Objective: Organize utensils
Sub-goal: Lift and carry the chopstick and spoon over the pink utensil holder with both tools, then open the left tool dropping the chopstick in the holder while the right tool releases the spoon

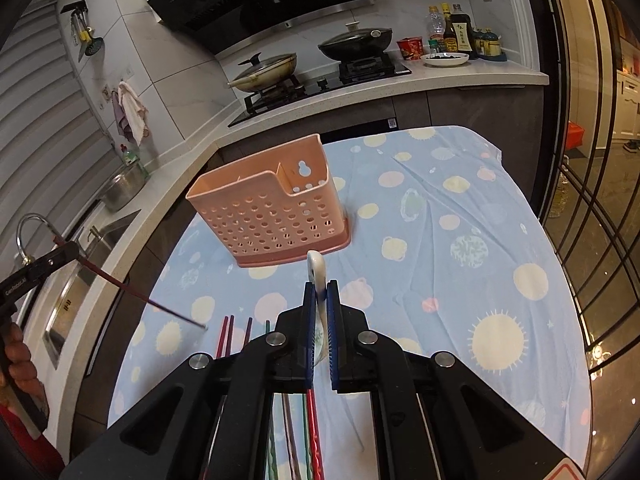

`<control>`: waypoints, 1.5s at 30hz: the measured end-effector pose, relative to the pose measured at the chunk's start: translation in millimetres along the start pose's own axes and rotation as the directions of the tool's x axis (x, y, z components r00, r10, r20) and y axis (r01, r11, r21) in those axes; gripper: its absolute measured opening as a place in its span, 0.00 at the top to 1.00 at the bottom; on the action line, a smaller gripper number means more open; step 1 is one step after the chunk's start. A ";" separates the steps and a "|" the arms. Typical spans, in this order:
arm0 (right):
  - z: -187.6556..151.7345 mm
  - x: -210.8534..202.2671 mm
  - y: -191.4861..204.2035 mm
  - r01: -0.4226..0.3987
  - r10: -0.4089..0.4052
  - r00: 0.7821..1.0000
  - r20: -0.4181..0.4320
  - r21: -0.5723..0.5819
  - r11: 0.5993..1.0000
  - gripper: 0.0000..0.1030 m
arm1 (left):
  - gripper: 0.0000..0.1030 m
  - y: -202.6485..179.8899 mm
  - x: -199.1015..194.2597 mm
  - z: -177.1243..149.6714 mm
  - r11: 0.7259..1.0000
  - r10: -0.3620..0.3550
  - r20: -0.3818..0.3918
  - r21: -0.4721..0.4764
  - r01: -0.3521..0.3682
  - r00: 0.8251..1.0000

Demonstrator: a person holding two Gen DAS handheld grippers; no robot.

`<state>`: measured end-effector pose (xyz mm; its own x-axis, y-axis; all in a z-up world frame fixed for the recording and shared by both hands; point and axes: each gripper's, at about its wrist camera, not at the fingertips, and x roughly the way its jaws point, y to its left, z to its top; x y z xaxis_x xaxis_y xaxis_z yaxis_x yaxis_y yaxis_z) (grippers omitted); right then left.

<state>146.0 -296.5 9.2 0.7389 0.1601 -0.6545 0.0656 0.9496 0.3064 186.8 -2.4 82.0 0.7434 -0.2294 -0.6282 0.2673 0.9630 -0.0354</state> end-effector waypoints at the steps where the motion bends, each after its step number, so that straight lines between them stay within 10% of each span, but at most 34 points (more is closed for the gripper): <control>1: 5.9 0.0 0.8 -0.002 0.002 1.000 0.009 -0.003 1.000 0.95 | 0.93 -0.1 0.2 7.5 1.000 -0.002 0.010 0.005 0.002 1.000; 20: 151.7 55.2 28.2 -0.025 0.030 0.993 0.112 -0.047 0.999 0.95 | 0.93 -26.6 -26.6 170.1 0.996 -0.034 0.317 0.086 0.007 0.948; 35: 140.7 137.8 18.1 0.024 -0.024 0.999 -0.037 0.001 1.000 0.93 | 0.93 -16.4 87.4 157.2 0.997 -0.076 0.090 0.031 0.073 0.993; 37: 136.1 133.7 17.6 0.041 -0.041 0.999 -0.030 0.003 0.999 0.84 | 0.83 -14.5 93.1 151.4 0.998 -0.054 0.075 0.022 0.052 0.996; 39: 132.2 123.8 19.4 0.061 -0.061 0.998 -0.007 -0.009 0.998 0.70 | 0.39 -11.1 91.4 144.7 1.000 -0.017 0.086 0.007 0.017 0.996; 45: 114.3 88.1 19.5 0.056 -0.055 0.998 0.026 -0.019 0.998 0.61 | 0.33 0.8 75.7 117.0 0.999 0.043 0.101 -0.013 -0.042 0.994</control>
<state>289.0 -294.6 36.5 0.7512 0.1003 -0.6525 0.0940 0.9621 0.2560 315.1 -35.5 125.4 0.8125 -0.2012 -0.5472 0.2280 0.9735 -0.0194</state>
